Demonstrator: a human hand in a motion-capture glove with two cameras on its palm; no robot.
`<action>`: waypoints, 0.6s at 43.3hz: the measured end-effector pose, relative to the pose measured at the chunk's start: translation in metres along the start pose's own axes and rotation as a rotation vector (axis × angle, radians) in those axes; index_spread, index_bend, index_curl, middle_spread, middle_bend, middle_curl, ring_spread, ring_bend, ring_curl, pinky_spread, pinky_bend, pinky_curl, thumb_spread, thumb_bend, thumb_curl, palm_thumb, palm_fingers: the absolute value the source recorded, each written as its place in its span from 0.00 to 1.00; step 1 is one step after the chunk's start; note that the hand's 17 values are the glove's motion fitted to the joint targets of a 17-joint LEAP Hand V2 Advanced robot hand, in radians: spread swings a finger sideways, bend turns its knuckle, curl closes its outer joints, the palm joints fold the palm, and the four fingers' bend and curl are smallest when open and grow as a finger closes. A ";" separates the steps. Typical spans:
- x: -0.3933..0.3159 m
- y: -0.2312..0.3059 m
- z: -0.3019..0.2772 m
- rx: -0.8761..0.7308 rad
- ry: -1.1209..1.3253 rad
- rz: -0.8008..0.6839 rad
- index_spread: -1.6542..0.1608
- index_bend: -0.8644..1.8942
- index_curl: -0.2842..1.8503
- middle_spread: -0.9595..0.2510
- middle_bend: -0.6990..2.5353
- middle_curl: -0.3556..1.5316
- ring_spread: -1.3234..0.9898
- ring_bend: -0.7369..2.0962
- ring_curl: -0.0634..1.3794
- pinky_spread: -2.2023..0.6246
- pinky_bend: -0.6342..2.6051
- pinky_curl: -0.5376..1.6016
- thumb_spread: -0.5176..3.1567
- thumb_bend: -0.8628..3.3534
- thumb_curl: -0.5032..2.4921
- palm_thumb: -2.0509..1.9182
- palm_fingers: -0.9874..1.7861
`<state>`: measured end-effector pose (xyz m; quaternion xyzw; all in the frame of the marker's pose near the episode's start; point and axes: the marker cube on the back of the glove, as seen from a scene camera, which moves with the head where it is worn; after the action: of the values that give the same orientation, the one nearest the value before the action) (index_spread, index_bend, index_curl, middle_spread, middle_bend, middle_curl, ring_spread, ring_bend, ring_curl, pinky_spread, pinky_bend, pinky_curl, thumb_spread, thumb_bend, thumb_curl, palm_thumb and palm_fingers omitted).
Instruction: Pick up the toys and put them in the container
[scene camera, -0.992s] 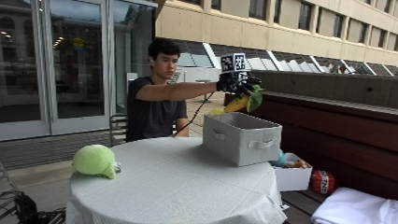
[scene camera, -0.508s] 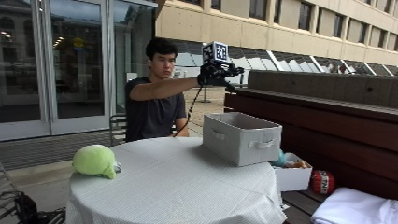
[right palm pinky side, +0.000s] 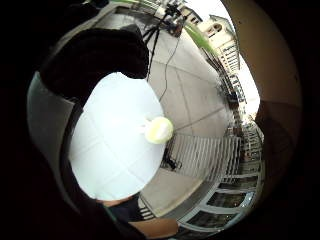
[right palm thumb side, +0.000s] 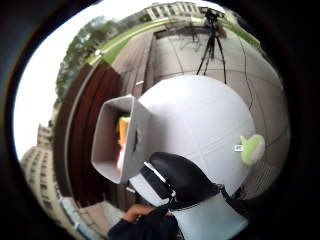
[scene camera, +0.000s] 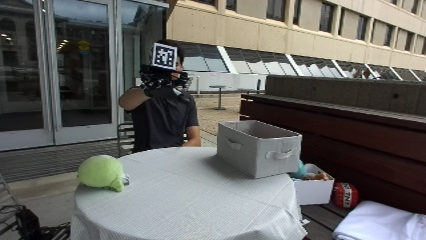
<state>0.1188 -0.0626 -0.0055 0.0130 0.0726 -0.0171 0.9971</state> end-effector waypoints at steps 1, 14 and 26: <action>0.015 0.001 0.007 -0.006 0.004 0.021 0.76 0.33 0.19 0.74 0.30 0.43 0.56 0.48 0.22 0.79 0.57 0.43 0.42 0.19 0.29 0.51 0.31; 0.154 0.015 0.109 -0.079 -0.011 0.201 0.75 0.35 0.19 0.75 0.31 0.43 0.56 0.49 0.23 0.80 0.54 0.41 0.40 0.19 0.27 0.50 0.30; 0.205 0.041 0.190 -0.187 -0.068 0.149 0.75 0.34 0.19 0.75 0.29 0.42 0.57 0.45 0.21 0.80 0.54 0.41 0.39 0.19 0.27 0.50 0.29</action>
<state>0.3508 -0.0338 0.1533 -0.0755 0.0389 0.0635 0.9944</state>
